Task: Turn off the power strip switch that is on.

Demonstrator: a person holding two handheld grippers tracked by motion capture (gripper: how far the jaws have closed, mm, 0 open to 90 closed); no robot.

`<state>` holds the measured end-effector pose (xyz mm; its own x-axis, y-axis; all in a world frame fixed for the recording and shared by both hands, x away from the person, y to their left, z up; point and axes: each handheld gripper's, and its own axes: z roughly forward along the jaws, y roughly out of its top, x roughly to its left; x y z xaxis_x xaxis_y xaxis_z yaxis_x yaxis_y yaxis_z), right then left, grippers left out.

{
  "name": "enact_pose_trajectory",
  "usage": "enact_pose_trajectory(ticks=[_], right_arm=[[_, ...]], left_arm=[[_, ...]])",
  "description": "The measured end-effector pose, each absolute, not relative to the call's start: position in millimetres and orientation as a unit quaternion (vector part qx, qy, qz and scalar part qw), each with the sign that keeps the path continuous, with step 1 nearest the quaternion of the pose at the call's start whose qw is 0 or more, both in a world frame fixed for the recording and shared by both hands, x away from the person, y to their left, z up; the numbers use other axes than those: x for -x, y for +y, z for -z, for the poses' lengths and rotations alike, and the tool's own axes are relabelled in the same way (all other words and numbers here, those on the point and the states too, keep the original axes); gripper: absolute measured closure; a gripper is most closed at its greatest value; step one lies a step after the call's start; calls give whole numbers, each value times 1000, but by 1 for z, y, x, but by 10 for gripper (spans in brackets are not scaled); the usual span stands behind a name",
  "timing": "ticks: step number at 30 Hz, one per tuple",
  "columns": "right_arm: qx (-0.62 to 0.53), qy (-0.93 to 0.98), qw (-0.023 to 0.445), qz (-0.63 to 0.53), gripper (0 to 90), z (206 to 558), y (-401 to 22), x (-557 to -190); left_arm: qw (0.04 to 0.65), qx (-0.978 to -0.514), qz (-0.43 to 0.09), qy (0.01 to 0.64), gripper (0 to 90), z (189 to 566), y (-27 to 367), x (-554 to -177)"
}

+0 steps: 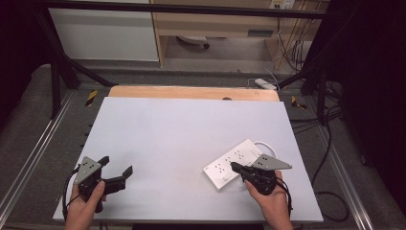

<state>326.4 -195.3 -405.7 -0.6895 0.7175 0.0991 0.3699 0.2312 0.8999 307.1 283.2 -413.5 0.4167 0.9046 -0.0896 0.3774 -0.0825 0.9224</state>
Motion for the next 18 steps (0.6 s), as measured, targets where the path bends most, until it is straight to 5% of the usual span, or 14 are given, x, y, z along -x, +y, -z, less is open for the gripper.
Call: enact_pose_trajectory(ticks=[18], right_arm=[[-334,796,156,-481,900,416,-181,-329]], left_arm=[[485,-692,-268,462,49,414,281,-307]])
